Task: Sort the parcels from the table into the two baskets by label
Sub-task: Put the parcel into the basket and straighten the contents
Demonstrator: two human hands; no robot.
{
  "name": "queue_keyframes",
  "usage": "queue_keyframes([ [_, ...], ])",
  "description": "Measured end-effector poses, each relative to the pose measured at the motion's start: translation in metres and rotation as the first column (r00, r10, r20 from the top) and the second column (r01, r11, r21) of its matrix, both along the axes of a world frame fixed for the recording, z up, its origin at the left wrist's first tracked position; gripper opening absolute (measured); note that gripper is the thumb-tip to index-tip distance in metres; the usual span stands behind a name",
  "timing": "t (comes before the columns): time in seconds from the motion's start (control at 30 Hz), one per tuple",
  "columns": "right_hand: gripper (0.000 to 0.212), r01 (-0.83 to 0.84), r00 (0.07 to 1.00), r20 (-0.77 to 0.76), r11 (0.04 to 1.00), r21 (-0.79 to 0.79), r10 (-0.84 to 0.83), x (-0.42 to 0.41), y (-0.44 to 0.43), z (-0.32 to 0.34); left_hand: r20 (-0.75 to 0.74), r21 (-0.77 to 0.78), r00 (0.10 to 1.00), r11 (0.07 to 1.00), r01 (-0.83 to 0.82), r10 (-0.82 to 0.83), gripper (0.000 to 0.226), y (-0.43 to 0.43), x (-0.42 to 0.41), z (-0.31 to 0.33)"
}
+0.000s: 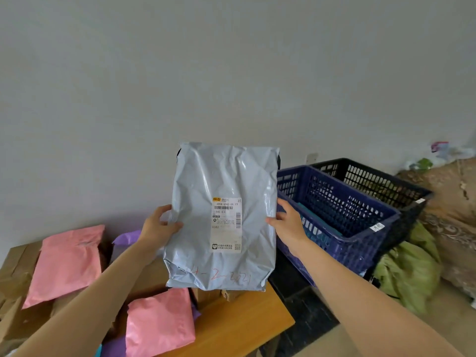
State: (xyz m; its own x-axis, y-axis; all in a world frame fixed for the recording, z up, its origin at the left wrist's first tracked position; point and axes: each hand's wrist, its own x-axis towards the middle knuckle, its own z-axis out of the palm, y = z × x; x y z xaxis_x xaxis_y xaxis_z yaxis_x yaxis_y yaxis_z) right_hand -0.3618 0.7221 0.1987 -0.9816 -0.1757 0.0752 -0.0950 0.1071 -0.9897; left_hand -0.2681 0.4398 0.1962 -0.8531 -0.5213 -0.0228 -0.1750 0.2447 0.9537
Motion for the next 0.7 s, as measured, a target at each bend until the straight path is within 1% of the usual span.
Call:
queue_keyframes([
  [0.27, 0.053, 0.126, 0.992, 0.009, 0.992, -0.019, -0.126, 0.006, 0.074, -0.012, 0.025, -0.012, 0.996, 0.996, 0.088, -0.088, 0.054, 0.071, -0.022, -0.006],
  [0.47, 0.047, 0.171, 0.985, 0.016, 0.985, -0.03, -0.171, 0.007, 0.14, -0.017, 0.028, -0.012, 0.993, 0.993, 0.117, -0.116, 0.05, 0.14, -0.027, -0.002],
  [0.7, 0.044, 0.198, 0.98, 0.021, 0.98, -0.001, -0.198, 0.002, 0.234, -0.02, 0.051, -0.001, 0.991, 0.992, 0.126, -0.126, 0.051, 0.235, -0.03, -0.007],
])
